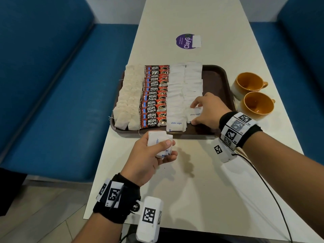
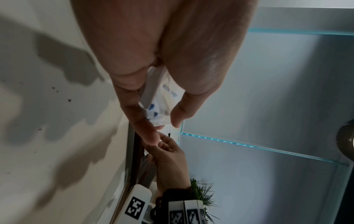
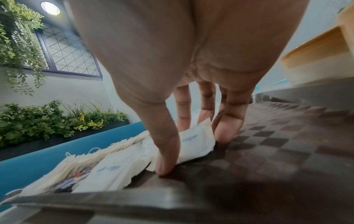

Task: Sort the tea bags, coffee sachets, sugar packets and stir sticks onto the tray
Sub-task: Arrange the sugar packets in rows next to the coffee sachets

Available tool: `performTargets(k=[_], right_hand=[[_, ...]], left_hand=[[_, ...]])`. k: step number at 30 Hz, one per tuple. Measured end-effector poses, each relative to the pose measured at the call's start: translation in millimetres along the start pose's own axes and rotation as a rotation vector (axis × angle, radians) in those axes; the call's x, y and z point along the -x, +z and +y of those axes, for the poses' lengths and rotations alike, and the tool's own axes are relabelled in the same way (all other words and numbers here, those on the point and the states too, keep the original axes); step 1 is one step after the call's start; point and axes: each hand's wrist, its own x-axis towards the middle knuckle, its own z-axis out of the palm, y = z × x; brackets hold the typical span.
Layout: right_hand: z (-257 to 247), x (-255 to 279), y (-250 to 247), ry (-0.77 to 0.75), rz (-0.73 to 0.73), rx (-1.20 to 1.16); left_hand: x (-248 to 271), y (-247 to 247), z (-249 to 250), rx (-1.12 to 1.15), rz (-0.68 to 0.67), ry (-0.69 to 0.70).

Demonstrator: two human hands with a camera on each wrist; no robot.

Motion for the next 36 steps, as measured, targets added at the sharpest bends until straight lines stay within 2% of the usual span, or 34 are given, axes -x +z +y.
performTargets(k=[10, 15, 19, 25, 30, 33, 36], right_hand=[[2, -12, -6, -0.004, -0.006, -0.047], [9, -30, -24, 0.065, 0.135, -0.136], [7, -52, -25, 0.153, 0.053, -0.158], [7, -71, -18, 0.168, 0.007, -0.137], [7, -46, -27, 0.164, 0.062, -0.114], [-3, -8, -29, 0.048, 0.119, -0.279], [-16, 37, -21, -0.073, 0.074, -0.349]], left_hand=[[-3, -6, 2, 0.011, 0.019, 0.006], [-4, -7, 2, 0.023, 0.02, 0.002], [-5, -8, 2, 0.036, 0.02, -0.002], [-7, -13, 3, 0.062, 0.024, 0.005], [-8, -16, 5, 0.12, -0.029, 0.021], [-6, -15, 5, 0.181, -0.085, 0.024], [-4, -10, 5, 0.182, -0.135, 0.028]])
